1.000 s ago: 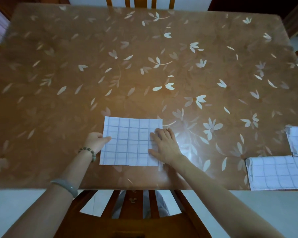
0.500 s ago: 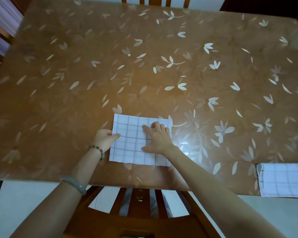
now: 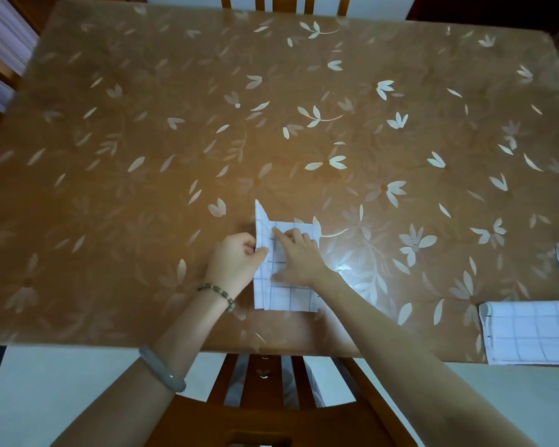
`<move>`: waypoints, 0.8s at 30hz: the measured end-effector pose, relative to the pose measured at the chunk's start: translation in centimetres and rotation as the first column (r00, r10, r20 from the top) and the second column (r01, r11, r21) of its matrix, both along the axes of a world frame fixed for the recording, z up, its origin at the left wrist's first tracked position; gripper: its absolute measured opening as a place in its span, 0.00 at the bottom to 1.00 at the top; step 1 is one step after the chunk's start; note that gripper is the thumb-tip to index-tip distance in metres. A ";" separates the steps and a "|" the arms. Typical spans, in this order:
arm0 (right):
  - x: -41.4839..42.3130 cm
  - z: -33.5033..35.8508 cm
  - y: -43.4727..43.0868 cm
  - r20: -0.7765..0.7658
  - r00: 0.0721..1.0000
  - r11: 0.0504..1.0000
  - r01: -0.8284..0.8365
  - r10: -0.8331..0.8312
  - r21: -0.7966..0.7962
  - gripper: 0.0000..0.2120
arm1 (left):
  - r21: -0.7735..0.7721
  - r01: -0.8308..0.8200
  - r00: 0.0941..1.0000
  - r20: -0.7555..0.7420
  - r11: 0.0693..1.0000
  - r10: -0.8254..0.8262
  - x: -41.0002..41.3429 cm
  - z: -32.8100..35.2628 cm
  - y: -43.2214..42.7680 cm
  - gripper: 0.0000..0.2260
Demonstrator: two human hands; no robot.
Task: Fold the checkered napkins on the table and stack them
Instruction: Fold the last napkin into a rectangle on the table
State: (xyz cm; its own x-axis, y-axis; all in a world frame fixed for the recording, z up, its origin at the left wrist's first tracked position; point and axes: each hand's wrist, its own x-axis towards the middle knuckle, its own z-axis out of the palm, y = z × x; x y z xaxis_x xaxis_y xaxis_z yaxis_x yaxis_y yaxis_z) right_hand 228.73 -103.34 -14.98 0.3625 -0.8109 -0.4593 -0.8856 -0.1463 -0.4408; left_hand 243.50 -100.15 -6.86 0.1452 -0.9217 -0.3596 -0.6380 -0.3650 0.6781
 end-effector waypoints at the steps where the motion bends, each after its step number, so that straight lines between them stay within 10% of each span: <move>1: -0.5 0.1 0.2 0.127 0.983 0.990 0.120 -0.130 0.080 0.43 | -0.008 0.002 1.000 -0.010 1.000 -0.002 -0.6 -0.1 -0.1 0.11; 4: -2.4 0.8 1.1 0.445 0.652 0.790 0.519 -0.613 0.327 0.26 | -0.009 0.026 1.000 0.012 1.000 -0.026 -2.4 -0.4 -0.4 0.11; 8: -5.1 1.8 1.2 0.534 0.354 0.608 0.664 -0.768 0.434 0.06 | 0.010 0.086 0.994 0.059 0.996 -0.086 -5.1 -1.2 -0.5 0.09; 17: -5.4 1.6 -0.1 0.452 0.311 0.524 0.696 -0.836 0.491 0.25 | 0.151 0.102 0.995 -0.006 0.983 -0.102 -8.4 -4.2 -0.5 0.07; 24: -5.7 1.1 0.0 0.478 0.301 0.527 0.716 -0.825 0.458 0.11 | 0.228 0.081 0.996 0.018 0.970 -0.087 -8.1 -5.5 0.0 0.11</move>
